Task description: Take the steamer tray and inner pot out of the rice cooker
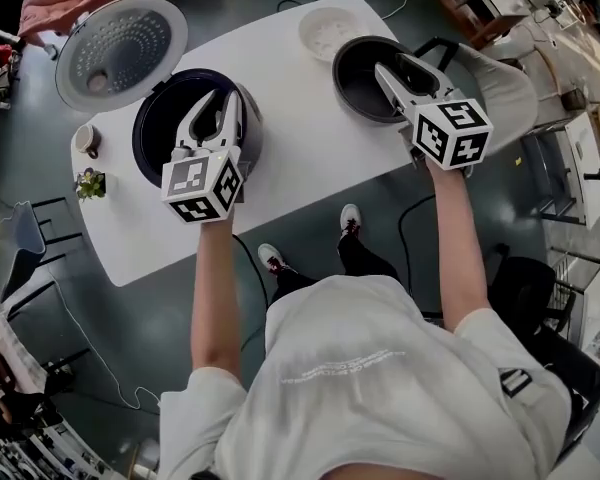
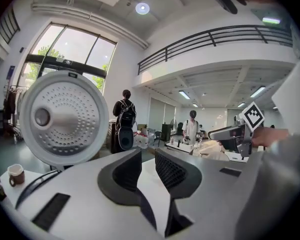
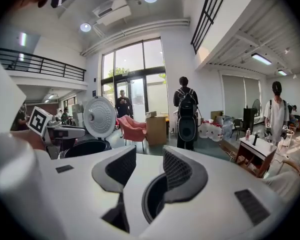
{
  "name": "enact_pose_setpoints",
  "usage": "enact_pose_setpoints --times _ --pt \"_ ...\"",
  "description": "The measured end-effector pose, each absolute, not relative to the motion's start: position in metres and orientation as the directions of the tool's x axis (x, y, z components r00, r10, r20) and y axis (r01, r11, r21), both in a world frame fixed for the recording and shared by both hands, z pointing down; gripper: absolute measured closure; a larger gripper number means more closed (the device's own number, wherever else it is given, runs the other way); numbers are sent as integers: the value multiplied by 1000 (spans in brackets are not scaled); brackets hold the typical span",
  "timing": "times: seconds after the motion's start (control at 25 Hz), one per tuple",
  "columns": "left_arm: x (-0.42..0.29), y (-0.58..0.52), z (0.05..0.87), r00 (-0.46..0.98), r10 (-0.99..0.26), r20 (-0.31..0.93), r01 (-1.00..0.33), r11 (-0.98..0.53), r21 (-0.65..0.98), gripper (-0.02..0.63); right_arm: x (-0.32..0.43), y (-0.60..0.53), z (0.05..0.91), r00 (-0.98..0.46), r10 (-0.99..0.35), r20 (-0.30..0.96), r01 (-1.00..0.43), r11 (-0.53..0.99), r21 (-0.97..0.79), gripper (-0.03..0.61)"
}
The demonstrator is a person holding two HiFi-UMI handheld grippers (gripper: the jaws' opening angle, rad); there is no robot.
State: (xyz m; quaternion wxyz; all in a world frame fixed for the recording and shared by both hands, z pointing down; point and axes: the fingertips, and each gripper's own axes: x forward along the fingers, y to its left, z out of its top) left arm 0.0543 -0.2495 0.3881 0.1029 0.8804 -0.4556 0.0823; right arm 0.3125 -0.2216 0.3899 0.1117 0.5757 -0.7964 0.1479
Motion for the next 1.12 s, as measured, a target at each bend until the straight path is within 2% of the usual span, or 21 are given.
enact_pose_setpoints --times 0.4,0.76,0.84,1.12 --pt "-35 -237 340 461 -870 174 -885 -464 25 520 243 -232 339 -413 -870 270 -909 411 -66 399" --pt "-58 -210 314 430 -891 146 -896 -441 -55 520 204 -223 316 -477 -846 237 -873 488 -17 414" --pt "-65 -204 307 423 -896 136 -898 -435 -69 520 193 -223 310 -482 -849 218 -869 495 7 436" --pt "-77 -192 292 426 -898 108 -896 -436 -90 520 159 -221 300 -540 -820 191 -834 552 14 436"
